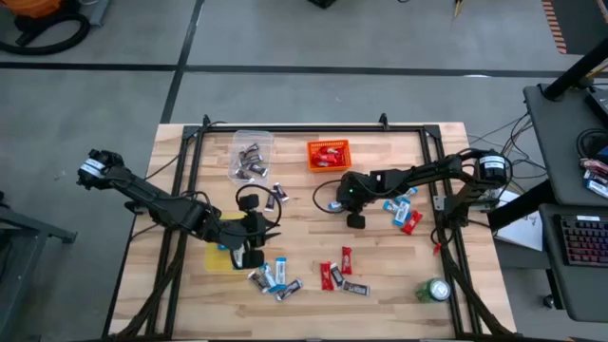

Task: Sort candy
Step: Put the middle right white candy into the yellow bin

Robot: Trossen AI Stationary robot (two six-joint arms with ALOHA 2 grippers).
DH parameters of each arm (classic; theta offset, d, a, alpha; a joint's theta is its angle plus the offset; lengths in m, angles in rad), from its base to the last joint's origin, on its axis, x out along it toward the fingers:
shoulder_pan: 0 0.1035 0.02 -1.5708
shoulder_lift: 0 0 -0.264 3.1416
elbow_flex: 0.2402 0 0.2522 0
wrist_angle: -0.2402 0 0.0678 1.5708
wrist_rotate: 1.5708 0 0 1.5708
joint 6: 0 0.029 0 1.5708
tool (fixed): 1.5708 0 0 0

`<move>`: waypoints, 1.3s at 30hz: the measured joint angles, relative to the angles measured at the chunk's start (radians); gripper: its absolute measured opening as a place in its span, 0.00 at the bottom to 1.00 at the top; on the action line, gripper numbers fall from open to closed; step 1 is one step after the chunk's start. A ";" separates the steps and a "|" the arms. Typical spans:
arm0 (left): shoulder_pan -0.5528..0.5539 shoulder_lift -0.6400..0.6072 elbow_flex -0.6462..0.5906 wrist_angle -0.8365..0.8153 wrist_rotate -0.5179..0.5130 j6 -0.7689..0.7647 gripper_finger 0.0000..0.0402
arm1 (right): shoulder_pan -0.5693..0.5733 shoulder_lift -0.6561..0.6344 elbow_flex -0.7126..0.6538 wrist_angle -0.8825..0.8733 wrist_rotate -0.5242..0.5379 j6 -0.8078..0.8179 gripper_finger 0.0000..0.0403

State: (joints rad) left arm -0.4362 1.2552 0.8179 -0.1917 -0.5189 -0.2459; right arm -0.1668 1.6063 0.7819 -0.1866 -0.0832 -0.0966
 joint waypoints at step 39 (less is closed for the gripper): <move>0.012 0.292 -0.201 1.136 0.028 0.432 0.47 | 0.172 0.033 0.080 0.984 -0.477 0.263 0.04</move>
State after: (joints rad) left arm -0.4244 1.5477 0.6165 0.9438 -0.4909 0.1859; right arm 0.0048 1.6390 0.8623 0.7975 -0.5602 0.1667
